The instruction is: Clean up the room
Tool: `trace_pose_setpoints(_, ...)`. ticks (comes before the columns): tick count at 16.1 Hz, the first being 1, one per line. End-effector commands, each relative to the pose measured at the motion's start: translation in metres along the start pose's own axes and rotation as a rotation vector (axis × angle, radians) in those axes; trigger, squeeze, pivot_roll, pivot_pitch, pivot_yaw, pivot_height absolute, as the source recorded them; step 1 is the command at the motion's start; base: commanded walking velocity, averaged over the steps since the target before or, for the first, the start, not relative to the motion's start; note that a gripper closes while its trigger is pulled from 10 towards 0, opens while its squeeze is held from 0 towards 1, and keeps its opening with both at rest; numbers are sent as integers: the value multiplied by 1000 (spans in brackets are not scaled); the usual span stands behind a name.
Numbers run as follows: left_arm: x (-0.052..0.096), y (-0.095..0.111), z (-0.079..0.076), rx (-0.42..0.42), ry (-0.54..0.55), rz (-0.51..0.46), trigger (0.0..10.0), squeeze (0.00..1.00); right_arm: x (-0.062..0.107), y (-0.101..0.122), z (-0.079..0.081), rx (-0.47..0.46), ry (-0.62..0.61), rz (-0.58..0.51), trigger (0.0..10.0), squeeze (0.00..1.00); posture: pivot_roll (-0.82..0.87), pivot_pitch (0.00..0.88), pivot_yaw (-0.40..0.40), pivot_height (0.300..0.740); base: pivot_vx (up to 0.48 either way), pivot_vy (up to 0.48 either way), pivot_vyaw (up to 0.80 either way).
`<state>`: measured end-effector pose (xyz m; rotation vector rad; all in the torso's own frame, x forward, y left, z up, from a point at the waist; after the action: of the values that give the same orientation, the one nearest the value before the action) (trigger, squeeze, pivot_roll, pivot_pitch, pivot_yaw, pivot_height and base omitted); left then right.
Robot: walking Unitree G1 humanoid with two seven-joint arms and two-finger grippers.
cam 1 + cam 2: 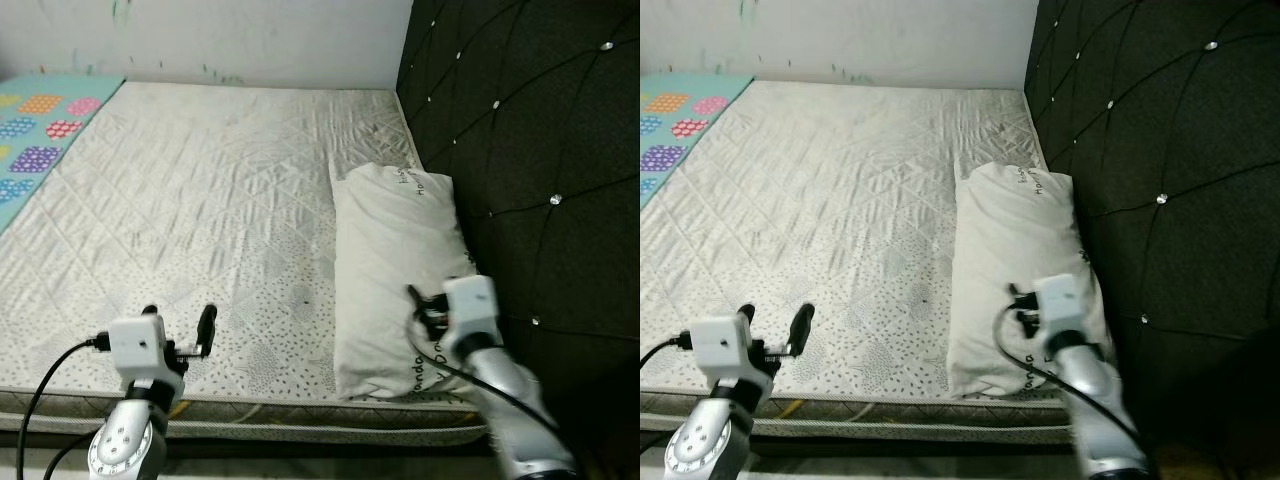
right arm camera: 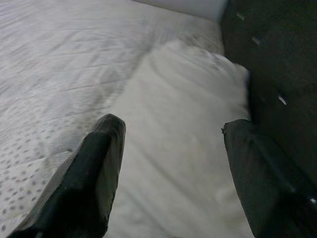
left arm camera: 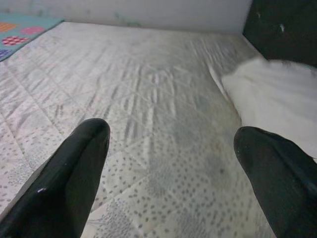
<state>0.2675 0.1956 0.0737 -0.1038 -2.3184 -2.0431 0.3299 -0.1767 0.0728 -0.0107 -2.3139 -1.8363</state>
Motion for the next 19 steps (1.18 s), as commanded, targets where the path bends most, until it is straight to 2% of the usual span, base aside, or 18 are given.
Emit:
trace_pose_setpoints(1,-1,7,-11,-52,-64,-21,10000,0,2,4,-6,-46,-14,-7,10000,0,-109,118,-31,740,0,0,0)
trace_pose_setpoints(3,0,7,-22,-73,-187,13,10000,0,4,6,-13,8,-50,-27,10000,0,-103,120,-32,740,0,0,0)
trace_pose_setpoints(4,1,8,-23,-92,-204,12,10000,0,4,6,-16,15,-70,-29,10000,0,-103,120,-32,740,0,0,0)
trace_pose_setpoints(6,8,10,-18,-114,-179,24,10000,0,13,5,-26,-7,-117,-34,10000,0,-111,122,-36,740,0,0,0)
trace_pose_setpoints(8,24,11,-7,-154,-114,39,10000,0,21,1,-36,2,-144,-22,10000,0,-103,133,-48,740,0,0,0)
trace_pose_setpoints(9,26,16,-5,-162,-116,23,10000,0,22,1,-37,-40,-137,-26,10000,0,-98,138,-51,740,0,0,0)
trace_pose_setpoints(11,16,22,-9,-161,-136,8,10000,0,16,1,-38,1,-151,-13,10000,0,-90,141,-52,740,0,0,0)
trace_pose_setpoints(13,1,28,-18,-123,-138,-26,10000,0,10,17,-23,-2,-88,-96,10000,0,-104,150,-36,740,0,0,0)
trace_pose_setpoints(14,-2,26,-23,-75,-132,-24,10000,0,10,23,-17,5,-70,-125,10000,0,-111,146,-28,740,0,0,0)
trace_pose_setpoints(15,-2,23,-26,-26,-140,-38,10000,412,12,25,-16,27,-77,-134,10000,0,-123,144,-19,740,0,0,0)
trace_pose_setpoints(16,1,12,-14,33,-58,-16,10000,1000,18,16,-21,-76,-122,-86,10000,1000,-132,146,-15,740,0,0,0)
trace_pose_setpoints(19,5,6,2,20,27,-2,10000,1000,24,7,-28,-73,-171,-51,10000,1000,-125,153,-10,740,0,0,0)
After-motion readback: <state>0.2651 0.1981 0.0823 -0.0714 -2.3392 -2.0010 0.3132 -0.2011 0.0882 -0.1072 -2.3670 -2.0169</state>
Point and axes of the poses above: a point about 5 cm out from each wrist's last joint towards the gripper, its own x axis pointing back from the gripper into the wrist, its own y axis along the axis of the wrist's last joint, z = x × y, the point moved 5 cm from there along -x, pointing out of the wrist towards the gripper, and after that the axes turned 6 degrees about x, right-handed, at the moved point
